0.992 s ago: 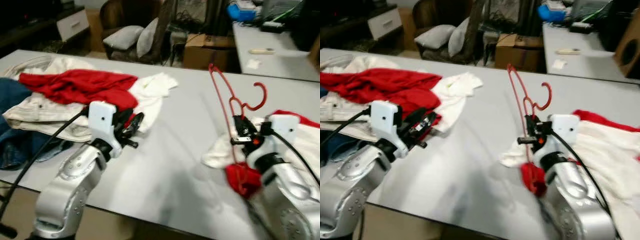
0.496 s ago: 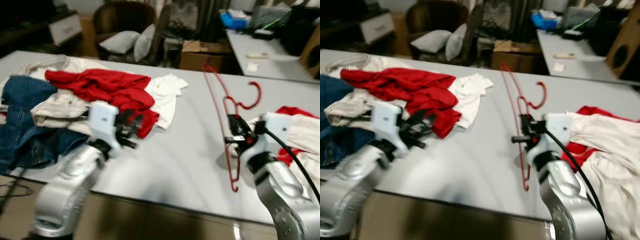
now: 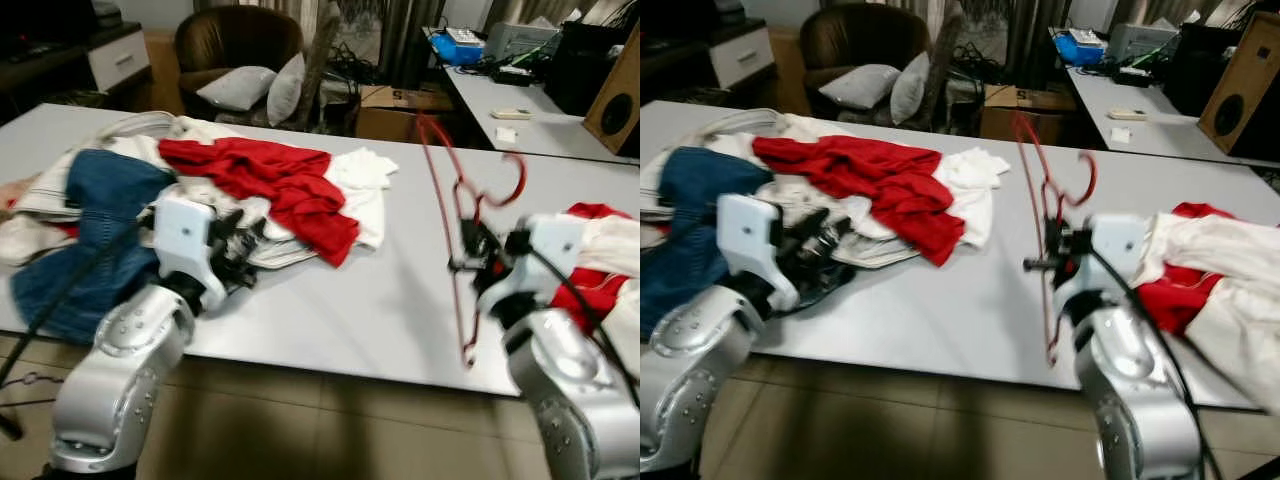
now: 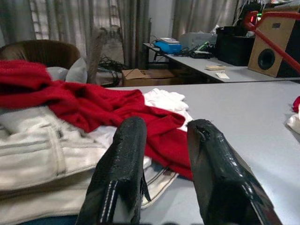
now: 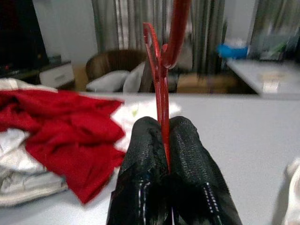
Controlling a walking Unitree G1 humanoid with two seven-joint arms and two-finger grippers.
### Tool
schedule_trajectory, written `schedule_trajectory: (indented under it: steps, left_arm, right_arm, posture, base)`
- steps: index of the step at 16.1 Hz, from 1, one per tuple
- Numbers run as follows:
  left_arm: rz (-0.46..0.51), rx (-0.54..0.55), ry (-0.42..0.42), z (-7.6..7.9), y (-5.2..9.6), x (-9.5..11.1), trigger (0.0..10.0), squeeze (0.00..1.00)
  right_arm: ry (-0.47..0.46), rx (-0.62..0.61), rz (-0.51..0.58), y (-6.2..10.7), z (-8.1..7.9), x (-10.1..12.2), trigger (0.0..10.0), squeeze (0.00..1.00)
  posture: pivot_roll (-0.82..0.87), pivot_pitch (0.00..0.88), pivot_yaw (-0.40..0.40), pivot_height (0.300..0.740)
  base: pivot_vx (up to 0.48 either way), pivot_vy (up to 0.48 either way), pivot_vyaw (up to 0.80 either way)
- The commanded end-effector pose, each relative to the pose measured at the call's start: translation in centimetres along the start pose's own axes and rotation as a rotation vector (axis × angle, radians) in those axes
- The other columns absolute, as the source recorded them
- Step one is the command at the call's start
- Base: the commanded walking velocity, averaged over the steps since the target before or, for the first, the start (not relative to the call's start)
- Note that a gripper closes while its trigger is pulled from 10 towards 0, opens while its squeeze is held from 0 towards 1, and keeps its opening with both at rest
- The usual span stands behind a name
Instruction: Hang hanger
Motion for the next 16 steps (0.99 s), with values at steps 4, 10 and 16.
schedule_trajectory:
  steps: [4,10,16]
  left_arm:
    - [0.011,0.004,-0.049,0.2,-0.7,0.1,10.0,0.0]
    - [0.022,0.05,0.018,-0.8,-1.3,-1.0,10.0,0.0]
    - [0.049,0.021,0.009,-1.0,-2.1,-1.2,10.0,0.0]
  right_arm:
    - [0.092,0.065,-0.045,0.0,-1.2,-0.8,10.0,0.0]
    - [0.074,0.022,-0.218,0.7,0.3,-4.0,10.0,0.0]
    - [0.059,0.048,-0.21,1.3,-0.1,-3.7,10.0,0.0]
  posture:
    - [0.03,0.0,-0.008,0.74]
    - [0.01,0.0,0.009,0.74]
    - [-0.02,0.0,0.035,0.74]
  base:
    - [0.0,0.272,0.0]
    - [0.0,-0.29,0.0]
    - [0.105,0.0,-0.62]
Point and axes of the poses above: a point about 5 cm out from each wrist's last joint towards the gripper, its own y axis pointing back from the gripper into the wrist, its own x axis along the axis of the wrist's last joint, z = x × y, the point moved 1 cm from there along -y, pointing out of the wrist towards the gripper, and after that the axes turned 13 degrees about y, right-handed, at the moved point
